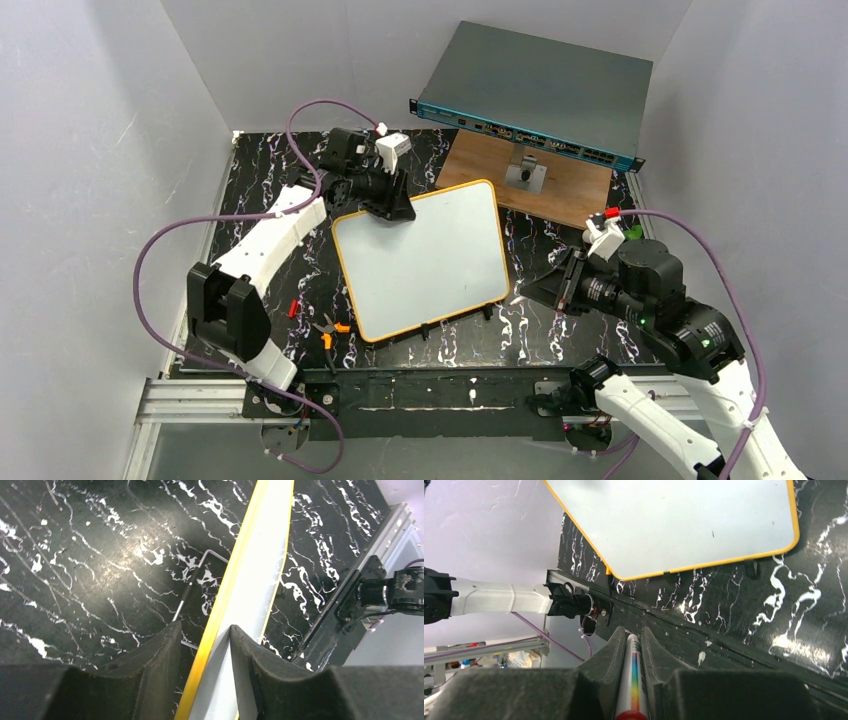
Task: Write a sentence on the whiteboard
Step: Pick up the whiteboard from the whiteboard stand, then hold the whiteboard on the whiteboard stand, then write a sentence on the whiteboard.
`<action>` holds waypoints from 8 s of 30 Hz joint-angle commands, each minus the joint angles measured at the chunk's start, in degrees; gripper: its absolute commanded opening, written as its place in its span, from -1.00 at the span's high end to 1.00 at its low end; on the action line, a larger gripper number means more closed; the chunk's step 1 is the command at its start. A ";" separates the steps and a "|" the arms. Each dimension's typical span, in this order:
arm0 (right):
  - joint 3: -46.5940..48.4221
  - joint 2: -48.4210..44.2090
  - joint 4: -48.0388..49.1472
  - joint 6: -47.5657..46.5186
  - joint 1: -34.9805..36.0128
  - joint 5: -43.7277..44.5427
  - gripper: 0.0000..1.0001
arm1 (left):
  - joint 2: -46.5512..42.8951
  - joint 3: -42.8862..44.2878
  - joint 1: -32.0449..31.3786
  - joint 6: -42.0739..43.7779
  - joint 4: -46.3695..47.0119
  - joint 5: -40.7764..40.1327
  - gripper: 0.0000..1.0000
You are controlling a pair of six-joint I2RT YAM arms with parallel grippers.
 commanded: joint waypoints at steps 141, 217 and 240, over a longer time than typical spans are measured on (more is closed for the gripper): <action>-10.81 56.90 99.98 -31.92 35.96 31.69 0.97 | -10.24 -9.45 -0.25 -1.71 12.33 -8.25 1.00; -10.63 54.47 88.15 -32.24 37.23 38.62 0.97 | -12.11 -10.40 -1.20 -1.44 11.79 -8.41 1.00; -5.40 55.71 87.15 -35.35 36.39 43.68 0.97 | -12.33 -10.92 -1.51 -1.44 11.98 -8.48 1.00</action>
